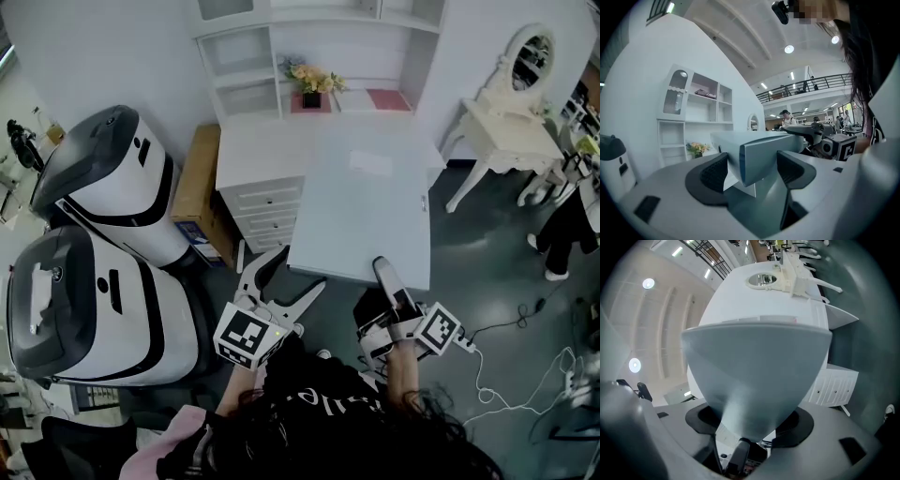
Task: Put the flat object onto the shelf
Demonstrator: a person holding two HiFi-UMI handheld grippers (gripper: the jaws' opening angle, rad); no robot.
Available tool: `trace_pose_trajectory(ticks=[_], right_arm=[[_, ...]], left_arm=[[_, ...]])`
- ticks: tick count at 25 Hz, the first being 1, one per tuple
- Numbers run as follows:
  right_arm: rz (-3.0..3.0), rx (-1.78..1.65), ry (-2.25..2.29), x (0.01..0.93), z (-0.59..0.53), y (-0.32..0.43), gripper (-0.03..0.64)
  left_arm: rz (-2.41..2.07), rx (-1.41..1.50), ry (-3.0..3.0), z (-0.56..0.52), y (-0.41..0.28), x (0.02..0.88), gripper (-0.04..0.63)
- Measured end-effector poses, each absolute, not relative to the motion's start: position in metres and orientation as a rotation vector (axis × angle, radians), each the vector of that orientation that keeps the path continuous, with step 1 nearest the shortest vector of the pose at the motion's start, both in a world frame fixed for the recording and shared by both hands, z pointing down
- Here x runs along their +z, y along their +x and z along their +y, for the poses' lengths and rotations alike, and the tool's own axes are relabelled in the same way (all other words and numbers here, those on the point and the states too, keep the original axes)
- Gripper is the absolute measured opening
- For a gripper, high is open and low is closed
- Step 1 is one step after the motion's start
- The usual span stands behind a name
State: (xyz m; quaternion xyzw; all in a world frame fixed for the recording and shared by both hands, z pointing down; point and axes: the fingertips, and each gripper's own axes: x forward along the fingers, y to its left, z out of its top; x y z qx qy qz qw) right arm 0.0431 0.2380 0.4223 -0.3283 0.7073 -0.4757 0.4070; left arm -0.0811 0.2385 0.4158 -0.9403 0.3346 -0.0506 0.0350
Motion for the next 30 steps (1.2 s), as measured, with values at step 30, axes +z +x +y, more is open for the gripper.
trace_pose_trajectory(ticks=[30], right_arm=[[1.749, -1.232, -0.869, 0.438, 0.141, 0.08, 0.299]], left_arm=[[0.976, -0.192, -2.954, 0.135, -0.043, 0.432, 0.342]])
